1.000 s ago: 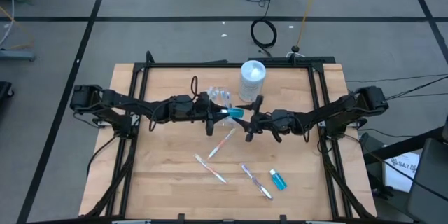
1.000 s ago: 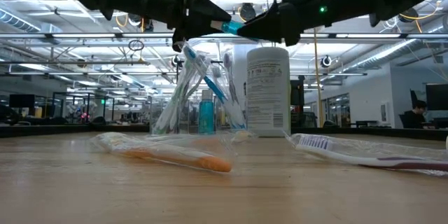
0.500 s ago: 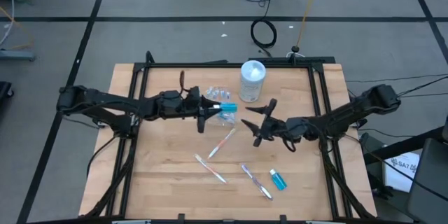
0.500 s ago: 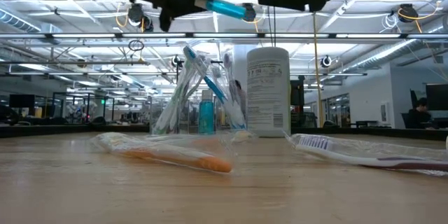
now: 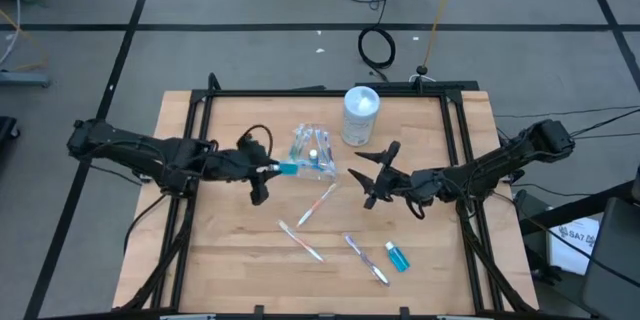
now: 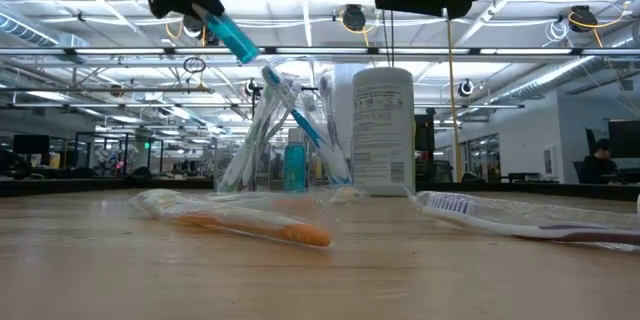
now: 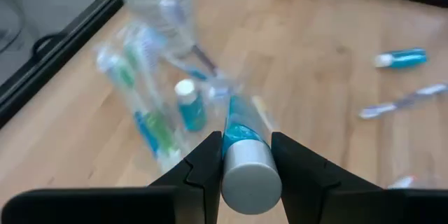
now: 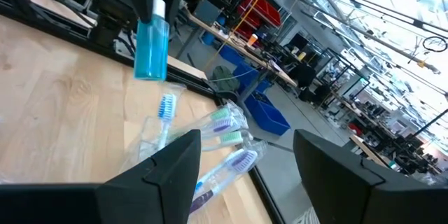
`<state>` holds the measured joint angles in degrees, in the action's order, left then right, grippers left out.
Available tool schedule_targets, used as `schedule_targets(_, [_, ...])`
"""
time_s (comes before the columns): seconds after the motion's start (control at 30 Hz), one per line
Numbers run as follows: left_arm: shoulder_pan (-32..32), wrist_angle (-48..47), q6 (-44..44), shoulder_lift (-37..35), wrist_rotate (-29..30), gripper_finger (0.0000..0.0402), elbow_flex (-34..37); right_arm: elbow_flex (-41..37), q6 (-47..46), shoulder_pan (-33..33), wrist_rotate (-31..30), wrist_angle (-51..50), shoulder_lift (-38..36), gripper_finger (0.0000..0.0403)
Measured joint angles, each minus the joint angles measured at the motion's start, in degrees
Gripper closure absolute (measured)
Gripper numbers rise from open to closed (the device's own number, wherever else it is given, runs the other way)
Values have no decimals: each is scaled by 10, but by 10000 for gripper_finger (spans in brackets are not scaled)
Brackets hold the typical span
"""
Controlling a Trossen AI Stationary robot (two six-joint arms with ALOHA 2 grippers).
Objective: Pick & Place toothbrushing station
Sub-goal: Put the top mouthwash into the transparent organizer
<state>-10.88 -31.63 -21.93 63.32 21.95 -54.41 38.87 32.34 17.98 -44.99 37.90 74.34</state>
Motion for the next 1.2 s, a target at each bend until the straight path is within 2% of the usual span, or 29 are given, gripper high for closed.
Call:
schedule_targets(0.27, [0,-92,-97,11,12,289,-4,0,-1,0,0,-1,0,179])
schedule_targets(0.4, [20,-77,-96,50,37,289,-3,0,-1,0,0,0,0,179])
schedule_targets(0.6, [66,26,-42,115,12,289,-2,0,-2,0,0,1,0,179])
schedule_targets(0.77, [89,119,-7,126,-52,289,-3,0,-1,0,1,-1,0,179])
schedule_targets(0.87, [96,153,-4,125,-70,289,-3,0,-1,0,1,-4,0,179])
schedule_targets(1.2, [128,189,9,125,-74,289,-4,0,-2,0,2,-4,0,179])
